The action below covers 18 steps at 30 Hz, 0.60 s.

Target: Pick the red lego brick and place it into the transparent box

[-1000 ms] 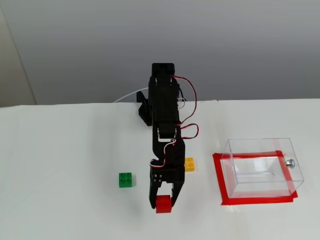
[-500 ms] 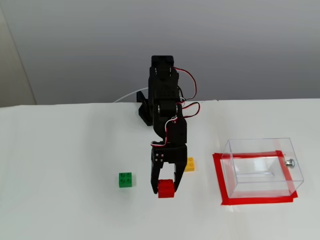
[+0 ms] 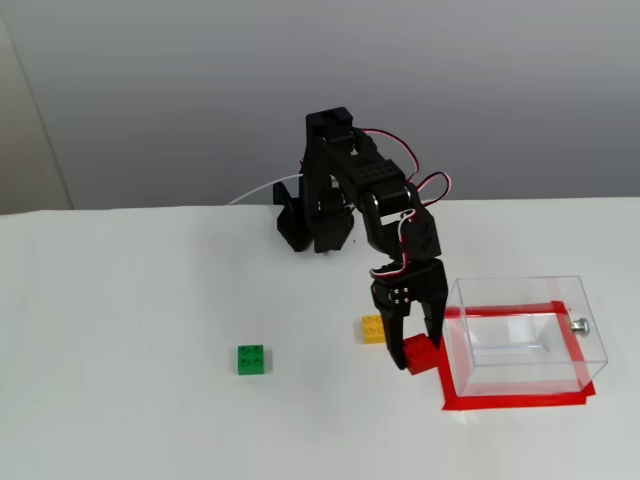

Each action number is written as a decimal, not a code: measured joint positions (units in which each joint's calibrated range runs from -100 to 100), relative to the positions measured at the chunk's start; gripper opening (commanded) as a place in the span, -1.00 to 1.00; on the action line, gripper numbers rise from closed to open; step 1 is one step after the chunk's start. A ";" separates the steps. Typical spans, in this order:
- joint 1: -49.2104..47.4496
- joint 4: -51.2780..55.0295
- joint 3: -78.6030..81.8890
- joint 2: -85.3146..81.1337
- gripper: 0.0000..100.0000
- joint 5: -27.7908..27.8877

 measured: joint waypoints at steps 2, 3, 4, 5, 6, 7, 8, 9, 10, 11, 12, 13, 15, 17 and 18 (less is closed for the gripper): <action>-2.56 0.00 -0.97 0.00 -0.78 0.00; -3.63 0.00 -1.68 0.00 -0.78 0.00; -5.24 0.00 -2.21 -0.08 -0.78 0.00; -7.16 0.00 -2.65 -0.17 -0.78 0.00; -8.87 0.00 -2.82 -0.25 -0.78 0.00; -11.22 0.00 -2.91 -0.34 -0.78 0.10; -13.46 0.00 -2.91 -0.42 -0.78 0.10; -15.49 0.00 -2.91 -0.42 -0.78 0.10; -17.31 0.00 -2.91 -0.42 -0.78 0.10; -19.23 0.00 -2.91 -0.42 -0.78 0.10; -20.83 0.00 -2.91 -0.42 -0.78 0.10; -22.44 0.00 -2.91 -0.42 -0.78 0.10; -25.43 0.00 -2.91 -0.42 -0.78 0.10; -28.42 0.00 -2.91 -0.42 -0.78 0.10; -30.02 0.00 -2.91 -0.42 -0.78 0.10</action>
